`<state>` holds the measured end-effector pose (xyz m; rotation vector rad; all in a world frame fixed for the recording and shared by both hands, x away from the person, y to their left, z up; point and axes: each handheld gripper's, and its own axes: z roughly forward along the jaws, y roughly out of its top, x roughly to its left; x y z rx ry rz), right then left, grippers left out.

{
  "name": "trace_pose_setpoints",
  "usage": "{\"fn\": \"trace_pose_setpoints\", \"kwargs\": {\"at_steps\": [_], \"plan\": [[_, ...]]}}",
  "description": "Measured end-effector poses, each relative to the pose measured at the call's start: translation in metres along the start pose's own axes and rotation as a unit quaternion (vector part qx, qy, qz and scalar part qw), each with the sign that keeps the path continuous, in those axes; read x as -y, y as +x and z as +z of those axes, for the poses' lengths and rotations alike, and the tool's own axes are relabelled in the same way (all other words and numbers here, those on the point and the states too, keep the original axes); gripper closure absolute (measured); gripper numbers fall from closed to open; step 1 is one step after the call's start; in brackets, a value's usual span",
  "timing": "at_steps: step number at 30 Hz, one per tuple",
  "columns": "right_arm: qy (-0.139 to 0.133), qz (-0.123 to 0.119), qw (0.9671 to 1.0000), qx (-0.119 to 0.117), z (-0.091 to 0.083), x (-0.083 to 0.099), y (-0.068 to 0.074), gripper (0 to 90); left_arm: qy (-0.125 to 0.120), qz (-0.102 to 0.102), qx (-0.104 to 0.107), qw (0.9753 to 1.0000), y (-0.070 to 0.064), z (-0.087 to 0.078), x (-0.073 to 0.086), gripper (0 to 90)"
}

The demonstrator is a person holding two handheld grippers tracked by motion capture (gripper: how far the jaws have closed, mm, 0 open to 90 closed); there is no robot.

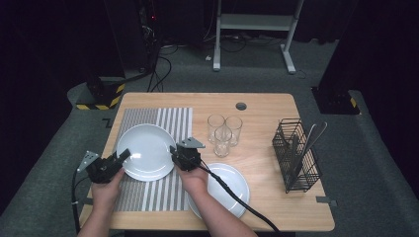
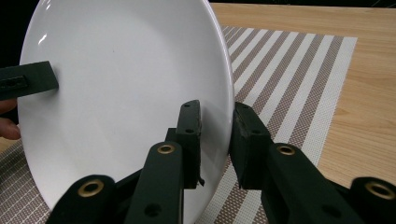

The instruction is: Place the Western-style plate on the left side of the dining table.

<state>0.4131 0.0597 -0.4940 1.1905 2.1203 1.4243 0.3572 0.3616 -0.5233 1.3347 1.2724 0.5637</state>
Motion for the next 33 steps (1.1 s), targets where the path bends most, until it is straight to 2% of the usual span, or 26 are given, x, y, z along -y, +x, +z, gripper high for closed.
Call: {"fn": "trace_pose_setpoints", "kwargs": {"at_steps": [6,11,16,20,23,33], "plan": [[0.003,0.003,1.0,0.008,0.001,-0.001,-0.003,74.5,0.013,0.012,-0.001,0.9998,-0.003,0.005,-0.008,63.6],[0.008,-0.004,0.9999,0.011,0.004,-0.003,-0.003,73.7,0.018,0.005,-0.003,0.9998,0.001,0.01,-0.004,62.1],[0.03,-0.005,0.9994,0.017,0.012,0.0,-0.003,70.1,0.022,0.009,-0.013,0.9996,0.002,0.013,-0.001,61.4],[0.042,-0.008,0.9989,0.02,0.017,-0.001,-0.003,69.1,0.025,-0.001,-0.016,0.9996,0.004,0.015,-0.001,61.7],[0.061,-0.011,0.9978,0.023,0.02,-0.003,-0.002,67.8,0.031,-0.004,-0.02,0.9993,0.005,0.017,-0.001,61.7],[0.08,-0.018,0.9962,0.027,0.021,-0.001,-0.001,66.2,0.041,-0.007,-0.023,0.9989,0.007,0.019,-0.001,61.7]]}}
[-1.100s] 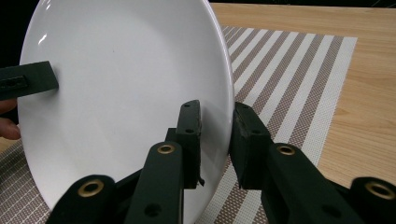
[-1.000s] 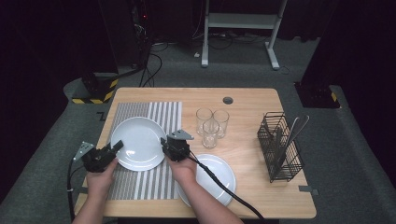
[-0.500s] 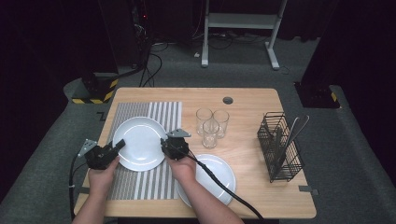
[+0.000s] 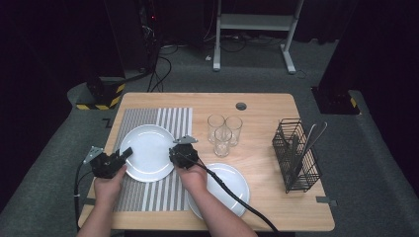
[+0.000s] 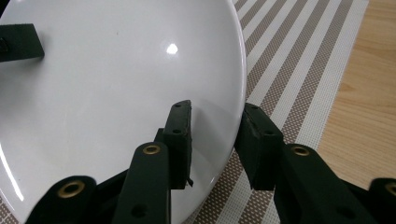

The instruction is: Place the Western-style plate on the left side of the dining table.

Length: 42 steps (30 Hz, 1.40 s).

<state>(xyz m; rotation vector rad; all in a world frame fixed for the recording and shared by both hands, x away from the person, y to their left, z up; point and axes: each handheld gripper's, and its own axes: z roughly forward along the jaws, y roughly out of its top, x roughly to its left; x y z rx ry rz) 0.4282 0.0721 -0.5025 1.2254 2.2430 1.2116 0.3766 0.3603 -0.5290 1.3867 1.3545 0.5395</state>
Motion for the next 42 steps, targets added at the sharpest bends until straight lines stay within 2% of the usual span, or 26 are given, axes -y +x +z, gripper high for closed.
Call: {"fn": "trace_pose_setpoints", "kwargs": {"at_steps": [9,16,22,31,36,42], "plan": [[0.021,0.004,0.9998,-0.001,0.003,-0.003,-0.001,65.8,0.002,-0.001,-0.005,1.0,0.001,0.0,0.0,62.3],[0.037,0.008,0.9993,-0.002,0.011,-0.009,-0.002,65.2,0.008,-0.011,-0.013,0.9998,0.002,0.002,-0.001,62.7],[0.042,0.007,0.9991,-0.002,0.014,-0.01,-0.002,63.9,0.011,-0.012,-0.018,0.9997,0.001,0.003,-0.001,62.7],[0.063,0.011,0.9979,-0.009,0.018,-0.012,-0.003,58.0,0.018,-0.012,-0.02,0.9996,0.001,0.004,-0.001,63.6],[0.074,0.016,0.9968,-0.024,0.02,-0.012,-0.005,51.4,0.021,-0.009,-0.022,0.9995,0.001,0.005,-0.001,63.9],[0.081,0.022,0.9959,-0.033,0.021,-0.013,-0.005,47.9,0.02,-0.008,-0.021,0.9995,0.001,0.005,-0.001,64.2]]}}
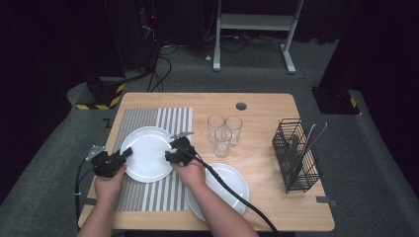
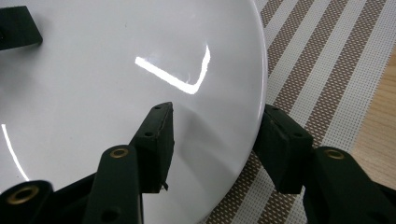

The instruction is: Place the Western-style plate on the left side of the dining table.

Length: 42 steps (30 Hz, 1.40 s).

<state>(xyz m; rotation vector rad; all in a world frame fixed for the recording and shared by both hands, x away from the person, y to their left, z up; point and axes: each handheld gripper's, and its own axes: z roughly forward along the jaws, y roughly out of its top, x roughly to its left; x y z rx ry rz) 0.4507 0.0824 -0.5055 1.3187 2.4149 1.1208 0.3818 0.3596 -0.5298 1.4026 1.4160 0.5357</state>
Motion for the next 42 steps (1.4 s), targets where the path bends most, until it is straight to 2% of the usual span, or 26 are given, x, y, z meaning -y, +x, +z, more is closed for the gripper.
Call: {"fn": "trace_pose_setpoints", "kwargs": {"at_steps": [12,17,42], "plan": [[0.008,0.007,0.9999,-0.011,0.0007,-0.0005,-0.0009,43.5,0.003,-0.001,-0.001,1.0,-0.0004,0.0007,0.0,64.3],[0.014,0.018,0.9995,-0.02,0.0014,-0.001,-0.0028,42.5,0.004,-0.002,0.0,1.0,-0.0004,0.0007,0.0,64.8],[0.016,0.023,0.9993,-0.024,0.002,-0.0013,-0.0036,35.7,0.007,-0.001,-0.003,1.0,-0.0008,0.0011,-0.0001,65.8]]}}
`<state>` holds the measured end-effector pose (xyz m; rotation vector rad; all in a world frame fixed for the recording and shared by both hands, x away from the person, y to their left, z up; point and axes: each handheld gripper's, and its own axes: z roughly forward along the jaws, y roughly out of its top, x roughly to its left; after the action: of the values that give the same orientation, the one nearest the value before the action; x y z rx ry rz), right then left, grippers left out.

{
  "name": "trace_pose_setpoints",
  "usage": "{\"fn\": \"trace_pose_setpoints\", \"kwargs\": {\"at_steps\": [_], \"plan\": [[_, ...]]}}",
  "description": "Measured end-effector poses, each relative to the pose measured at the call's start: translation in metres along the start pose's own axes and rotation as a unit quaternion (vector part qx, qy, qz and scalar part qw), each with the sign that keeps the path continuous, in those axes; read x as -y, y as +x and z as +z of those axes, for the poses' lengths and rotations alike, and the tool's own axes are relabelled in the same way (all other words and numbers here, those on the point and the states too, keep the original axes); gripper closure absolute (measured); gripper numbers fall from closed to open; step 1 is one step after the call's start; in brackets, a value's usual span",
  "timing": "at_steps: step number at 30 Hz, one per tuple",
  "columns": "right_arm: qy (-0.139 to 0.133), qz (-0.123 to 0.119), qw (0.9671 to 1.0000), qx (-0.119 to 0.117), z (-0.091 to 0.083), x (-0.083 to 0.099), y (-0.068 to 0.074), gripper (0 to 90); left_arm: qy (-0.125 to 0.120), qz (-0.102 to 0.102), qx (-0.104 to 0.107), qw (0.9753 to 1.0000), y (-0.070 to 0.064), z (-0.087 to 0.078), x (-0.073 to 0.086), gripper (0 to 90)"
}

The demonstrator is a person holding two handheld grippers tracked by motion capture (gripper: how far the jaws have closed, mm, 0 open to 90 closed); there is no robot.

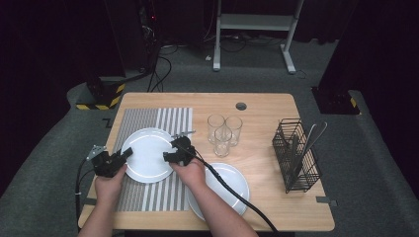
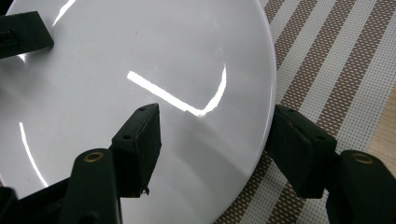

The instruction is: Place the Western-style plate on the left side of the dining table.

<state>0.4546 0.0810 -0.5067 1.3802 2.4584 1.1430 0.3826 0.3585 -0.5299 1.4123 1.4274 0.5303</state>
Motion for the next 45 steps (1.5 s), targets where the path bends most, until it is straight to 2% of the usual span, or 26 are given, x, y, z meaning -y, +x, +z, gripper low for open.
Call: {"fn": "trace_pose_setpoints", "kwargs": {"at_steps": [5,6,15,28,33,41,45], "plan": [[-0.001,0.002,1.0,0.001,0.0,0.0,0.0,35.1,0.0,-0.001,0.0,1.0,0.0,0.0,0.0,66.8],[-0.004,-0.001,1.0,-0.001,-0.001,0.0,0.0,35.7,0.004,-0.007,0.0,1.0,0.001,0.001,0.0,65.6],[-0.009,-0.009,0.9999,-0.001,-0.002,0.001,0.001,35.6,0.006,-0.009,-0.004,0.9999,0.001,0.001,-0.001,66.1],[-0.031,-0.021,0.9991,-0.021,-0.011,0.006,0.003,36.4,0.01,-0.019,-0.015,0.9997,0.004,0.002,-0.002,66.8],[-0.046,-0.031,0.9981,-0.027,-0.029,0.013,0.003,36.5,0.011,-0.023,-0.019,0.9995,0.004,0.002,-0.002,66.8],[-0.078,-0.062,0.9946,-0.03,-0.079,0.037,0.0,36.4,0.018,-0.025,-0.027,0.9991,0.005,0.003,-0.002,66.8],[-0.091,-0.084,0.9922,-0.014,-0.099,0.056,-0.008,36.5,0.023,-0.029,-0.03,0.9989,0.005,0.005,-0.002,66.9]]}}
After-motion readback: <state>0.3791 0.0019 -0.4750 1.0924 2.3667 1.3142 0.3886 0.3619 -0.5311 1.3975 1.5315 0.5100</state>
